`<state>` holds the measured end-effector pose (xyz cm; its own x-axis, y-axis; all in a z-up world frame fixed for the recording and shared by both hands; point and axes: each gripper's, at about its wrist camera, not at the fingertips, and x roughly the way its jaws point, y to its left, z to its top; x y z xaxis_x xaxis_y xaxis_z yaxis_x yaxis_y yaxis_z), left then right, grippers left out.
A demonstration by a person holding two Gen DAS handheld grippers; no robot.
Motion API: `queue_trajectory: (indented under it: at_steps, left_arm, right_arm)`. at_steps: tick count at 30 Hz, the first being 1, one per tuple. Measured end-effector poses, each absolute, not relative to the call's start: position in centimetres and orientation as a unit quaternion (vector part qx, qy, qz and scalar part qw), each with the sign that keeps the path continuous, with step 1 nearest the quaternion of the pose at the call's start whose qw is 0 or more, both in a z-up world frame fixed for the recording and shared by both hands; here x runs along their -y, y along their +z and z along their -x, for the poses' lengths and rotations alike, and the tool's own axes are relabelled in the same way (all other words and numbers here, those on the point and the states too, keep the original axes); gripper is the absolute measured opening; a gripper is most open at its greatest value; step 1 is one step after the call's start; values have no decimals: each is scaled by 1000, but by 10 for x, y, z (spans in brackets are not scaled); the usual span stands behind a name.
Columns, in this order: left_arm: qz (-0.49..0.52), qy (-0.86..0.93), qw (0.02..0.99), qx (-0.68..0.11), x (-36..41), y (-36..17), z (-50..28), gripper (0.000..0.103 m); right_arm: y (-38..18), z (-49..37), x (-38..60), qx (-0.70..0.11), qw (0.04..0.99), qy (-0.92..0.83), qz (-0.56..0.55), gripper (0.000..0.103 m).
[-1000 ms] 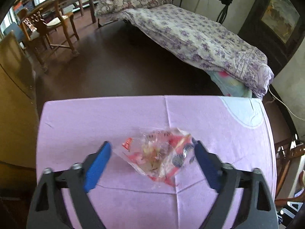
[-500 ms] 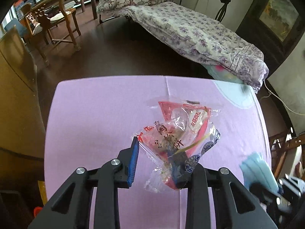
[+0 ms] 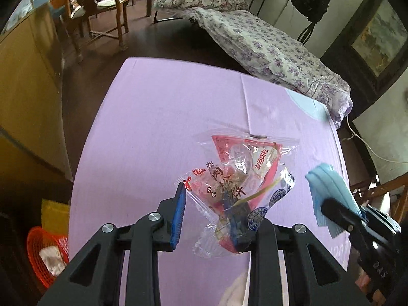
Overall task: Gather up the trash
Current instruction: 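Carry the candy bag and face mask over the red wastebasket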
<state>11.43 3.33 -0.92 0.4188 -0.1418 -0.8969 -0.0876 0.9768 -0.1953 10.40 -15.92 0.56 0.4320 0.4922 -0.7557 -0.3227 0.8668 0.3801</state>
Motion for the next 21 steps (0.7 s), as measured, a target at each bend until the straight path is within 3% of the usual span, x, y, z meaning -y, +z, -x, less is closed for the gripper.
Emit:
queue_trajectory:
  at_steps: [11,21]
  left_arm:
    - [136,17,840,-525,-69,-19,-41,29]
    - [170,41,847,-502,-103,-15,-7,29]
  right_arm:
    - [-26,-45,120,-509,813,270,-85,14]
    - [-20,-15,85,-506,809,291,-63,14]
